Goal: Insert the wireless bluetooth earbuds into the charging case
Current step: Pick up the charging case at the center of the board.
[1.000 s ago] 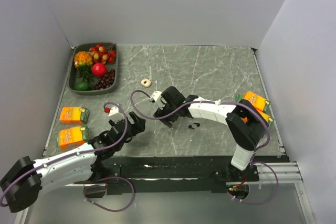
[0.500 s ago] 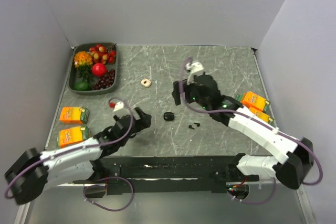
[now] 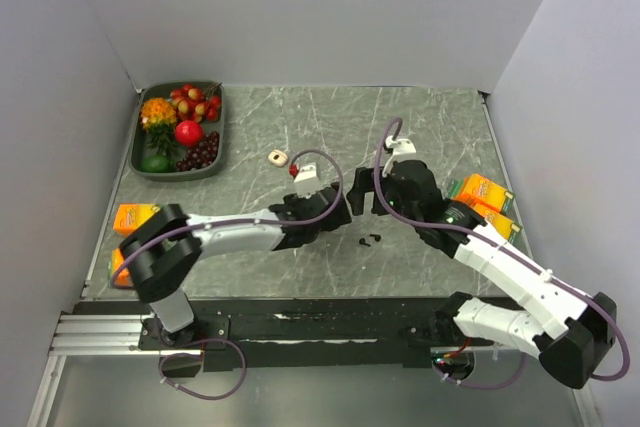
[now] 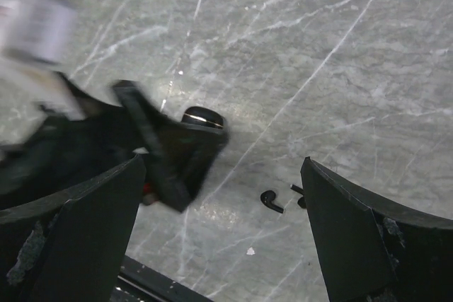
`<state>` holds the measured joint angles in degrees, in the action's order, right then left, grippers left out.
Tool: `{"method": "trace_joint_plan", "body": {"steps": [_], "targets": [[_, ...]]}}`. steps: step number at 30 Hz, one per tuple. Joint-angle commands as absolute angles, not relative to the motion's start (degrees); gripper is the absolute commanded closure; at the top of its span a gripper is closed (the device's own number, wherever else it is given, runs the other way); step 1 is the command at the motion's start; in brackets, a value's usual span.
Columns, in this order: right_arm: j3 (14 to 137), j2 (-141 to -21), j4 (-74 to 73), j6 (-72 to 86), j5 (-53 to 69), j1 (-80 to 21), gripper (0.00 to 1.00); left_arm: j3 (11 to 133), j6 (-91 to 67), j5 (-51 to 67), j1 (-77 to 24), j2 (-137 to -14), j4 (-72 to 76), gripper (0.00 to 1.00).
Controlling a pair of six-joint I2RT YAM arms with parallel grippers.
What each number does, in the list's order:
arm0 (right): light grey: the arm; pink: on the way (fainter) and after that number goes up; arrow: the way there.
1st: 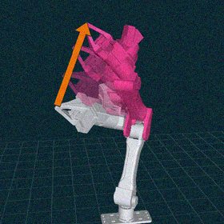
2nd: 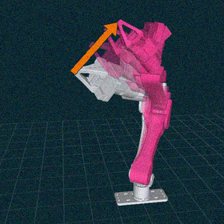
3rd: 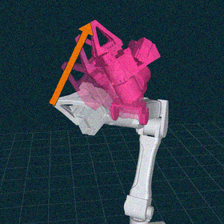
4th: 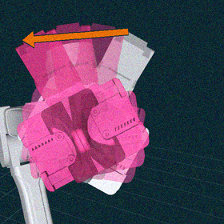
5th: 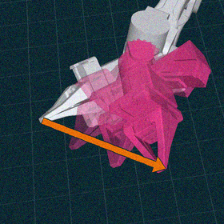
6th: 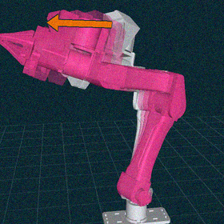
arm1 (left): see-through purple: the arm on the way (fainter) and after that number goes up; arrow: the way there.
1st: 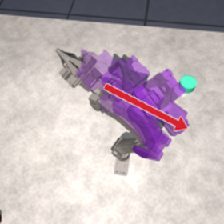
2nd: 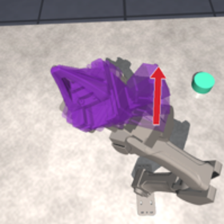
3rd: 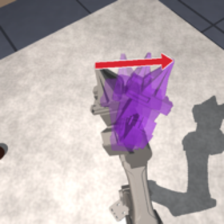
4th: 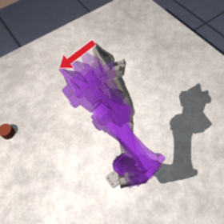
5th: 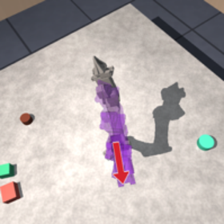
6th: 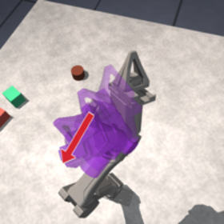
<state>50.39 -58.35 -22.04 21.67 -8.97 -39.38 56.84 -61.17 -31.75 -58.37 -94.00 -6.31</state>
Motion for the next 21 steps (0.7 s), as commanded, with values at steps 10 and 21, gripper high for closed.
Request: {"method": "trace_joint_plan", "body": {"steps": [10,21], "targets": [[49.04,-50.54,-21.53,23.99,-8.96,-39.55,0.01,61.96,-67.06,-32.26,-57.75,-102.48,-14.94,0.00],[48.60,-49.83,-21.09,23.99,-9.05,-39.64,0.01,65.21,-64.60,-30.15,-55.90,-107.40,-15.82,0.08]]}}
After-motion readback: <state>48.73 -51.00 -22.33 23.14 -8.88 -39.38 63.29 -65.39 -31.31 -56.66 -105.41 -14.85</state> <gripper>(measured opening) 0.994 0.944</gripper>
